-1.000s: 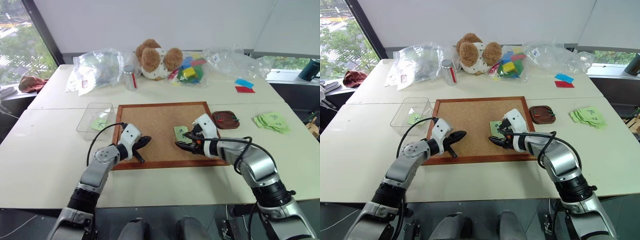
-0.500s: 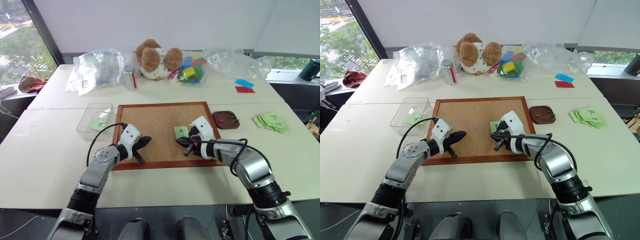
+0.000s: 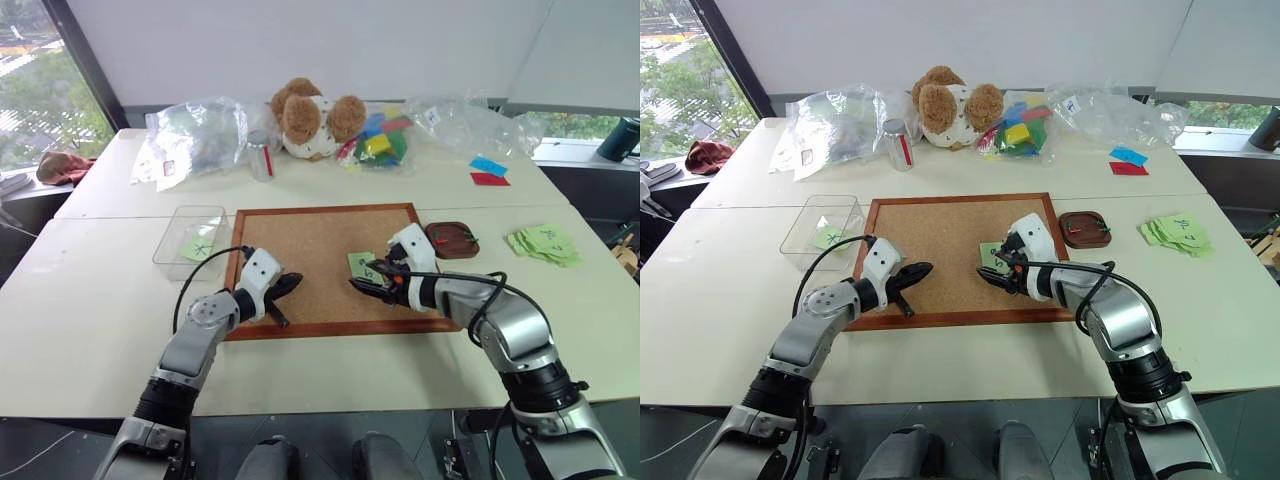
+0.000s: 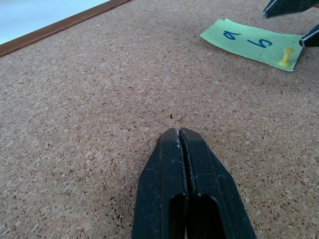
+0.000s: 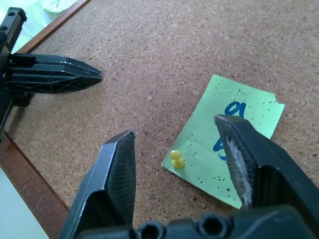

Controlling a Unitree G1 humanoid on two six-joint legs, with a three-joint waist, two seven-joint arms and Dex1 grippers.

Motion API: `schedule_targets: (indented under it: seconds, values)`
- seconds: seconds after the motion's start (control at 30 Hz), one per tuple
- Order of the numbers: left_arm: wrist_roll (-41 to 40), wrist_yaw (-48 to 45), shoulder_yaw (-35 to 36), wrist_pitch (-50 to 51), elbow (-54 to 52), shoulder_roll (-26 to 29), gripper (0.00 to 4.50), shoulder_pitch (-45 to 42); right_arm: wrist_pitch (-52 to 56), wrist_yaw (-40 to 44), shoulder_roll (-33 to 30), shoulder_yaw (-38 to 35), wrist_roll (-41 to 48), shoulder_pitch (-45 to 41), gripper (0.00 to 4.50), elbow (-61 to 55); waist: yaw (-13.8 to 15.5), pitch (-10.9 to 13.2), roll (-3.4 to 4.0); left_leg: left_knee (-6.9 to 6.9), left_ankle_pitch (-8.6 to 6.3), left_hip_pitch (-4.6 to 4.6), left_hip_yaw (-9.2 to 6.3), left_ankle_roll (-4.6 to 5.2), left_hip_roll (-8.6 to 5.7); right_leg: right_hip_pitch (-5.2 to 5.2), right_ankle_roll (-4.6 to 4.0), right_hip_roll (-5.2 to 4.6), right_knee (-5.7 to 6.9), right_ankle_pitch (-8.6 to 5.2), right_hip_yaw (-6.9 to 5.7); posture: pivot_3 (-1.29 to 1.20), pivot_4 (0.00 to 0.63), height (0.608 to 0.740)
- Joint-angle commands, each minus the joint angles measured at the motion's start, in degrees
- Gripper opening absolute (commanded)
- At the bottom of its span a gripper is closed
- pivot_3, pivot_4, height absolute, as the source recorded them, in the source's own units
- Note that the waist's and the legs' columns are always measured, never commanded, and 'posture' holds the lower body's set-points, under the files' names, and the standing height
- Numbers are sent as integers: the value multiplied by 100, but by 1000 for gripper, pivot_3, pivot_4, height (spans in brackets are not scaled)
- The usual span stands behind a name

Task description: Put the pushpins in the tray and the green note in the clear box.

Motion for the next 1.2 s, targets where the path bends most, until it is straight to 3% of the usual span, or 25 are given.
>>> schedule_targets:
  seconds: [0.03,0.1,0.17,0.23,0.33,1.2]
  values:
    - [125,-41,-176,234,197,44,0,223,-116,46,68,22,-1,87,2826,32,0,0,0,0,0,0,0,0,0,0,0,0,0,0,0,0,150,740]
    - [124,-45,-180,233,177,50,0,254,-131,57,93,16,2,81,2826,65,-5,0,0,-1,0,0,0,0,0,0,0,0,-2,0,0,0,150,740]
    - [126,-40,-179,237,172,51,0,262,-191,59,91,60,-60,60,2310,130,-7,0,0,-2,0,0,0,0,0,1,0,0,-5,0,0,0,150,740]
    - [125,-32,-180,247,153,48,0,273,-223,57,97,60,-71,56,1556,160,-6,0,0,-3,0,0,0,0,0,3,0,0,-8,0,-1,0,150,740]
    - [125,-27,-186,258,131,45,0,287,-239,58,112,26,-48,51,70,165,-6,0,0,-5,-1,0,-1,1,0,3,0,0,-11,0,-1,0,150,740]
    - [137,-99,-237,280,174,89,0,297,306,111,-300,-507,353,-169,70,-806,1,1,1,-15,-6,1,-2,8,1,12,0,-2,-34,0,-2,0,150,740]
